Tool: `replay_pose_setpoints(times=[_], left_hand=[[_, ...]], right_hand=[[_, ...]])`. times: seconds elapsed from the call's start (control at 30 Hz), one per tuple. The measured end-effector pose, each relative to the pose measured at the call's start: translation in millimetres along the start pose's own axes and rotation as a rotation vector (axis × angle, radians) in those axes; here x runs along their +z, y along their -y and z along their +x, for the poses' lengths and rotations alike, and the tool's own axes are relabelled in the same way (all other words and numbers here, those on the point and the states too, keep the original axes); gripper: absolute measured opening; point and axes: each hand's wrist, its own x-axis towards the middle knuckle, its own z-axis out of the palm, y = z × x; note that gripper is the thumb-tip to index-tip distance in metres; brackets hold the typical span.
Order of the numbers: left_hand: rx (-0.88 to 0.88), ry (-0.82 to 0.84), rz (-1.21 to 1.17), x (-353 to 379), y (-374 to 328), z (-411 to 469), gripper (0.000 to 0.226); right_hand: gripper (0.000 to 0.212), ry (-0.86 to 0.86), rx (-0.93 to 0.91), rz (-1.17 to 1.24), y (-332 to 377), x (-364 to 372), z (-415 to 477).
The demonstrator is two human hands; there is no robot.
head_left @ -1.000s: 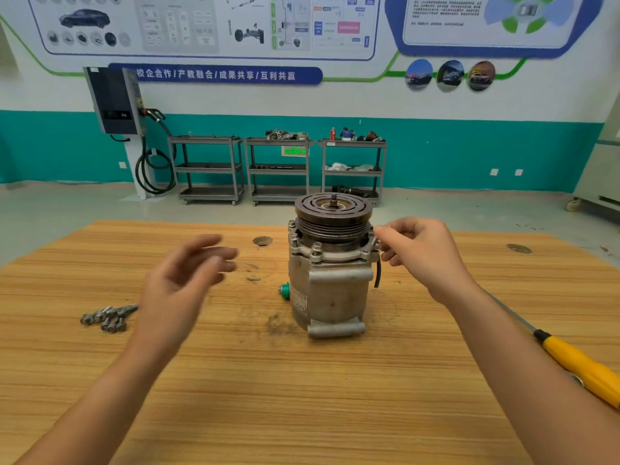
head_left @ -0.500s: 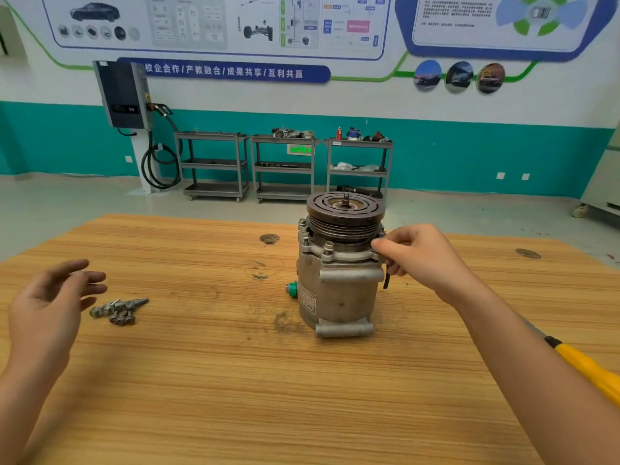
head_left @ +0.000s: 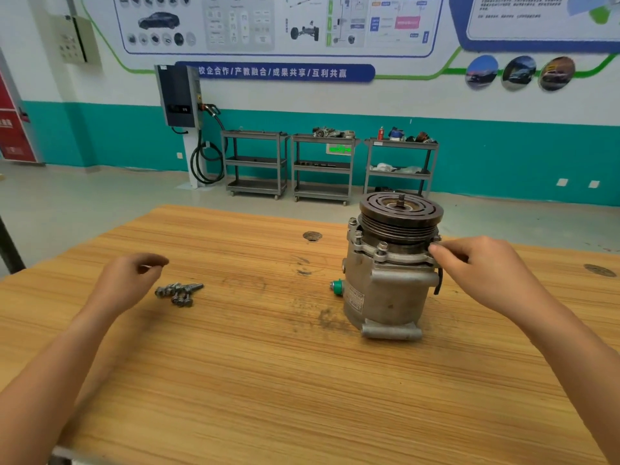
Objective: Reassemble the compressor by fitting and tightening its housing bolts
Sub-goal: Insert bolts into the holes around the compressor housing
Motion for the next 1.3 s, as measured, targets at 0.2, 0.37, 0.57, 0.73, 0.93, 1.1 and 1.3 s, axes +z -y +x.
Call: replay_pose_setpoints(times=[0.2,0.37,0.57,0.73,0.93,1.1,1.3], left_hand=[[0.220,0.335,0.419,8,-18,16,0.024],[0.206,0.463,0.729,32,-28,25,0.034],[0.141,0.398,0.675,38,-18,30,0.020],[0.113,0.416,0.566,38,-16,35,0.019],[0.086,0.514,0.507,31,-24,40,0.022],[0.121,0.546,0.570,28,-21,37,0.028],[0.111,0.305,0.349,15,-16,23,0.019]], right_hand=[[0.045,-0.137,0.061,0.200,-4,18,-13],[0.041,-0.188,0.071,0.299,-3,20,-17],[0.037,-0.181,0.099,0.346,-7,21,-21],[0.040,-0.145,0.108,0.371,-7,26,-22],[0.038,-0.150,0.115,0.383,-6,26,-22],[0.038,-0.154,0.112,0.391,-6,27,-23],[0.037,-0.147,0.116,0.411,-7,26,-25]])
